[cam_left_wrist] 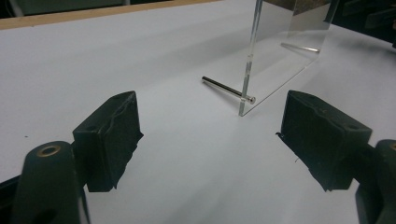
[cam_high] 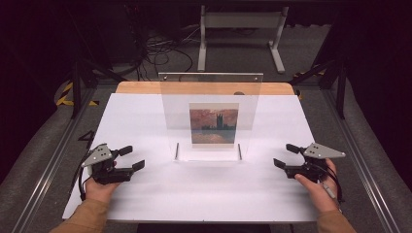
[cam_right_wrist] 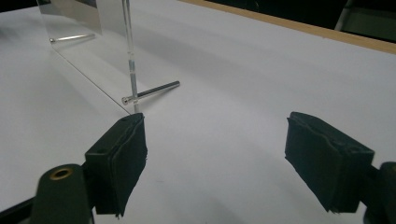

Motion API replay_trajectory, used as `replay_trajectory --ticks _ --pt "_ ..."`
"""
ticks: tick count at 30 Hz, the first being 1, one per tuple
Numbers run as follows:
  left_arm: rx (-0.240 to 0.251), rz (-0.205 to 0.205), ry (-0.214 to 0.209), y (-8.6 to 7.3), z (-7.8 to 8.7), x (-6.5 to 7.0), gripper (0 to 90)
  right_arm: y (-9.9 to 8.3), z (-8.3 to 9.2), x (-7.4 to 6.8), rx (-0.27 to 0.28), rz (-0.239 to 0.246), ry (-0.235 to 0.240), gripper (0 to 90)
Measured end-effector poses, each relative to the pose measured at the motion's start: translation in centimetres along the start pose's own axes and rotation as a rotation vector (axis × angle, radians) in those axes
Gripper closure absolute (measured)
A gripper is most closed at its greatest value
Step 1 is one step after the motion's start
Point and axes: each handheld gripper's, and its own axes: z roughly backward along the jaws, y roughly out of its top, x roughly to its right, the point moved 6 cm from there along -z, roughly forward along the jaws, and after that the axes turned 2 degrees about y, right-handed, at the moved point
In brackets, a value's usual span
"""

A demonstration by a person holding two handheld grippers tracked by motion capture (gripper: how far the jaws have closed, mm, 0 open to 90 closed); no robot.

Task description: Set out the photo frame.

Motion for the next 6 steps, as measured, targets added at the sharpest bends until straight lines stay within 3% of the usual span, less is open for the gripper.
replay_trajectory --ticks 1,3,6 --pt "0.011 0.035 -0.006 0.09 0.06 0.14 19.5 0.00 0.00 0.04 0.007 -0.007 0.002 20.8" --pt "0.010 0.014 0.007 0.16 0.17 -0.09 19.5 -0.01 0.00 0.05 0.012 -0.016 0.008 20.8" --pt "0.010 0.022 0.009 0.20 0.17 -0.05 19.0 -0.04 0.04 0.03 0.012 -0.024 0.011 20.8"
